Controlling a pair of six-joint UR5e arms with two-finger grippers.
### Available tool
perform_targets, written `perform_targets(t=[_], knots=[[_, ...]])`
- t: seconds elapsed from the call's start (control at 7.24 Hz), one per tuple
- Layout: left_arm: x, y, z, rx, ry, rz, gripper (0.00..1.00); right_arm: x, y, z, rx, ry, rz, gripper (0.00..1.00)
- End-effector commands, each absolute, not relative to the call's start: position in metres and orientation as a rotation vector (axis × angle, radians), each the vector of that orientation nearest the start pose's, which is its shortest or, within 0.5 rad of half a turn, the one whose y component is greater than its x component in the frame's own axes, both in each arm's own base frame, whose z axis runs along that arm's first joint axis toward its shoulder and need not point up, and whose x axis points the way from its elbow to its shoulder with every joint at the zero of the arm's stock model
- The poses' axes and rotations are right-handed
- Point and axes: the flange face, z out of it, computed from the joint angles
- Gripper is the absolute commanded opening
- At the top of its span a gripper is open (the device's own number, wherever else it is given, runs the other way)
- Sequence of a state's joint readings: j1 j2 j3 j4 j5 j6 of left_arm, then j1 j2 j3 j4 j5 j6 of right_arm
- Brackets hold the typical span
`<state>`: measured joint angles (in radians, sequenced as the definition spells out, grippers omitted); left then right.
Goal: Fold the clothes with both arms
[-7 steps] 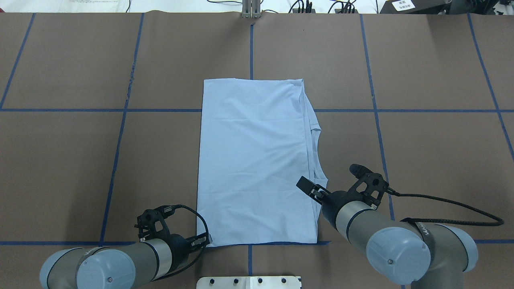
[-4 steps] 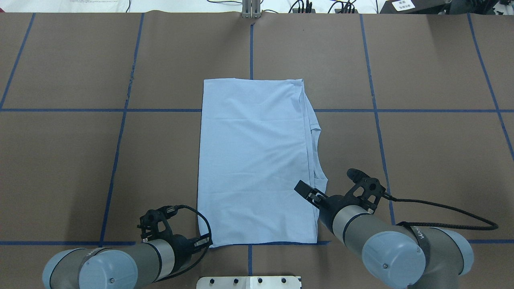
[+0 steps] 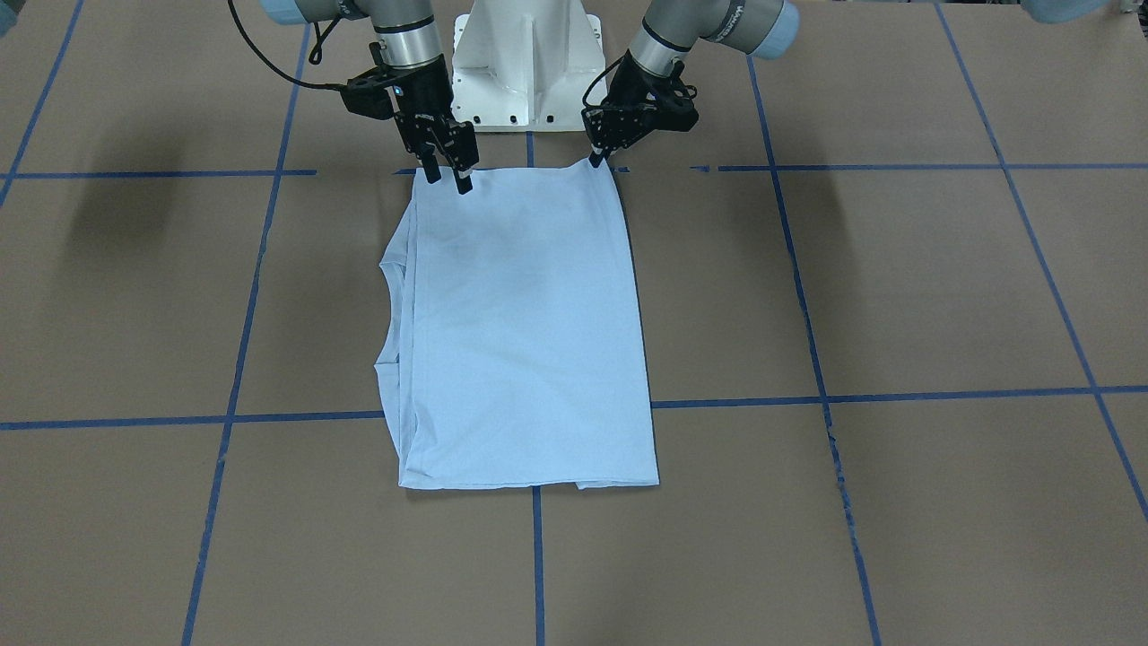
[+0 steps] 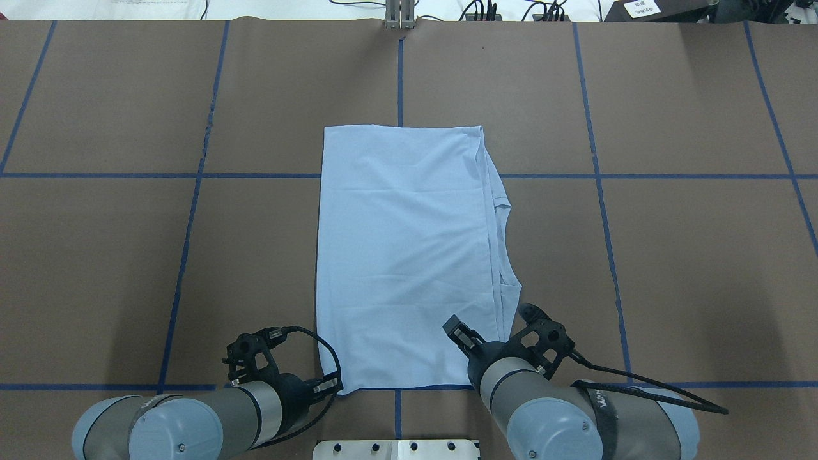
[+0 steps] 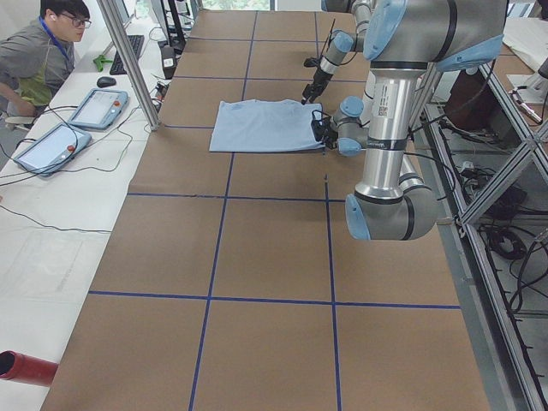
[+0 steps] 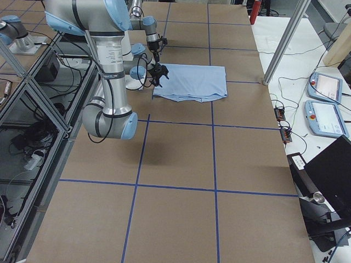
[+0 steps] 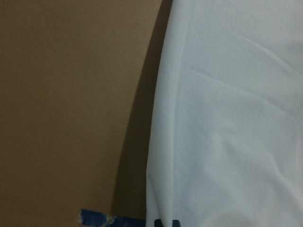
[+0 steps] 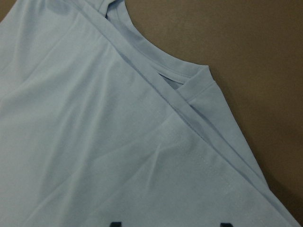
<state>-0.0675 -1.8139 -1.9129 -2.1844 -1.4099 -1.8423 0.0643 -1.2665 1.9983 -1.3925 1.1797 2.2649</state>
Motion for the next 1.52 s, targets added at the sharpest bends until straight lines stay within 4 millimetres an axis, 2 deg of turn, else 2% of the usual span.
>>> perform_targets(t=[0.0, 0.97, 1.38], knots=[[0.546, -0.187, 0.301, 0.021, 1.214, -0.395, 0.00, -0.554, -0.196, 0.298, 0.070, -0.924, 0.875, 0.76], [0.550, -0.189, 0.308, 0.036, 1.199, -0.396, 0.00, -0.563, -0.170, 0.305, 0.035, -0.862, 0.849, 0.81], [0.549, -0.189, 0.307, 0.038, 1.202, -0.396, 0.00, -0.576, -0.170, 0.297, 0.037, -0.872, 0.861, 0.80]])
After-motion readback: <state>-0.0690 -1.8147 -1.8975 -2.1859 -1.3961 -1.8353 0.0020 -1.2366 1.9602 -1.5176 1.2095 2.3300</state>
